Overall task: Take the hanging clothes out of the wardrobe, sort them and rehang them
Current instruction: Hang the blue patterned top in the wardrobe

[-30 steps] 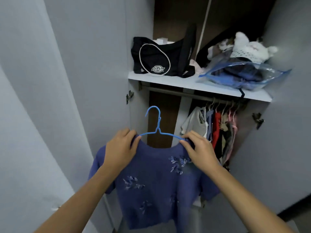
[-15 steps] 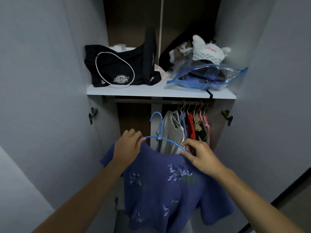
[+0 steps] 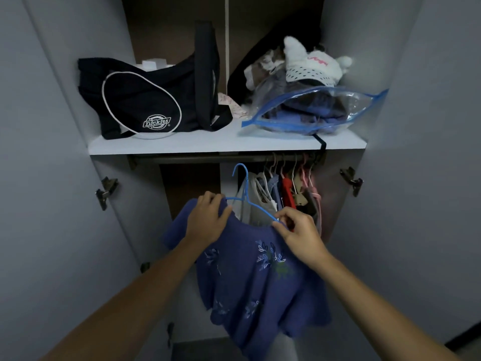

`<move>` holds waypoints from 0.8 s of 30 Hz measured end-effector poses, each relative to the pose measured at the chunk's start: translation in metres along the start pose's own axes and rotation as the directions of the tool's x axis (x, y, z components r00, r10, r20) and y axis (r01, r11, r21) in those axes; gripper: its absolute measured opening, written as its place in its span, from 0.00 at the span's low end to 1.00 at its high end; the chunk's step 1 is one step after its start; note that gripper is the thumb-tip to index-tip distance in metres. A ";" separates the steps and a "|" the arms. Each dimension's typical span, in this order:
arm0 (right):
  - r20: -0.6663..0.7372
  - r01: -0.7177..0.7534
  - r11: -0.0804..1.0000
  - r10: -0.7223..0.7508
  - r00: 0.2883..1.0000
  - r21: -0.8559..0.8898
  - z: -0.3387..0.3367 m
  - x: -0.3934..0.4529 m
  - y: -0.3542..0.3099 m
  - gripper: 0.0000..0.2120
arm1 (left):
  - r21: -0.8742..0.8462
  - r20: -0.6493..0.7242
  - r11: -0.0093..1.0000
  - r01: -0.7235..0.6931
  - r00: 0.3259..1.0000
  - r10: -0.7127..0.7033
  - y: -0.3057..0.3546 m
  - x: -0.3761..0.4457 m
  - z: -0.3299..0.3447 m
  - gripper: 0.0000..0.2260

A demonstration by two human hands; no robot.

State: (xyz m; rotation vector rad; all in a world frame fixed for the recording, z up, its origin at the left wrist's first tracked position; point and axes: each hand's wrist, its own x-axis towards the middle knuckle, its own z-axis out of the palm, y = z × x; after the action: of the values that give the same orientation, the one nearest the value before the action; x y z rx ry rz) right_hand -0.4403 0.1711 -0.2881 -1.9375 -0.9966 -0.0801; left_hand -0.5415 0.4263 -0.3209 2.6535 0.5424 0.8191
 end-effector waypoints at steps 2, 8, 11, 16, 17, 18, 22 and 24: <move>-0.035 -0.013 1.000 0.013 0.999 -0.003 0.011 0.013 0.014 0.08 | -0.045 0.057 0.999 0.031 0.998 -0.029 -0.003 0.019 0.020 0.33; -0.157 -0.023 0.998 0.012 0.987 -0.067 0.054 0.065 0.044 0.08 | -0.135 0.173 0.980 0.146 0.977 -0.121 -0.021 0.097 0.079 0.37; -0.195 -0.038 0.995 0.020 0.981 -0.091 0.071 0.087 0.053 0.09 | -0.125 0.201 0.977 0.170 0.969 -0.143 -0.024 0.132 0.094 0.39; -0.300 -0.103 0.991 0.074 0.951 -0.081 0.088 0.121 0.071 0.09 | -0.100 0.218 0.985 0.139 0.969 -0.115 -0.019 0.177 0.114 0.36; -0.314 -0.121 0.990 0.091 0.945 -0.077 0.089 0.126 0.076 0.09 | -0.095 0.225 0.987 0.131 0.969 -0.107 -0.017 0.183 0.118 0.35; -0.326 -0.136 0.988 0.106 0.939 -0.071 0.090 0.130 0.080 0.09 | -0.096 0.236 0.987 0.130 0.966 -0.104 -0.016 0.188 0.123 0.35; -0.354 -0.189 0.978 0.148 0.923 -0.085 0.099 0.146 0.093 0.08 | -0.137 0.277 0.978 0.155 0.954 -0.112 -0.017 0.207 0.149 0.35; -0.359 -0.214 0.973 0.169 0.918 -0.088 0.105 0.153 0.100 0.08 | -0.144 0.300 0.976 0.164 0.947 -0.115 -0.020 0.217 0.160 0.34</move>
State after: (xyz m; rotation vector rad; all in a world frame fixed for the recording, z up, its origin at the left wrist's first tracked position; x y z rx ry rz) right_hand -0.3050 0.3194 -0.3534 -2.0345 -0.5738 -0.3705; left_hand -0.2866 0.5105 -0.3525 2.4859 0.5505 0.4037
